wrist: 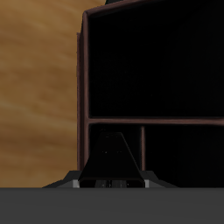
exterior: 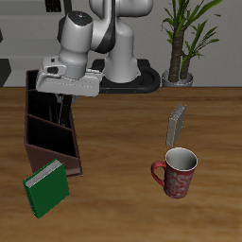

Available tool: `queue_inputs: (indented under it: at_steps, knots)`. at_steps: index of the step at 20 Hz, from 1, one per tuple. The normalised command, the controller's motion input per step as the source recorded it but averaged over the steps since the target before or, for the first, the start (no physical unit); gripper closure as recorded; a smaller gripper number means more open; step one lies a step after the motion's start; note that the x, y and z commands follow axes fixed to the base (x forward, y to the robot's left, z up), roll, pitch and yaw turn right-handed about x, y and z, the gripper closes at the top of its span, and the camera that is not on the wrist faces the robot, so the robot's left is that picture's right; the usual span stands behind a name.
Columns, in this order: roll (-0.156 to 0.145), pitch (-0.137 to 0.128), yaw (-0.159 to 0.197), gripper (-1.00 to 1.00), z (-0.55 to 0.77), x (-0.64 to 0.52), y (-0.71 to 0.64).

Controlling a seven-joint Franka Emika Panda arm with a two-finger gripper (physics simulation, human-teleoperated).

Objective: Place the black book into the right desk caddy's front compartment

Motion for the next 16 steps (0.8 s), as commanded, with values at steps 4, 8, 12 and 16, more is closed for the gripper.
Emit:
queue_inputs:
  at_steps: [4, 8, 12, 16]
  knots:
    - [-0.005, 0.033, 0.003, 1.00, -0.21, 0.08, 0.00]
    - [-0.010, 0.021, 0.004, 1.00, -0.20, 0.04, 0.02]
    - [-0.027, 0.061, -0.020, 1.00, -0.23, 0.06, -0.05]
    - [-0.037, 0.041, -0.016, -1.00, -0.07, 0.01, -0.08]
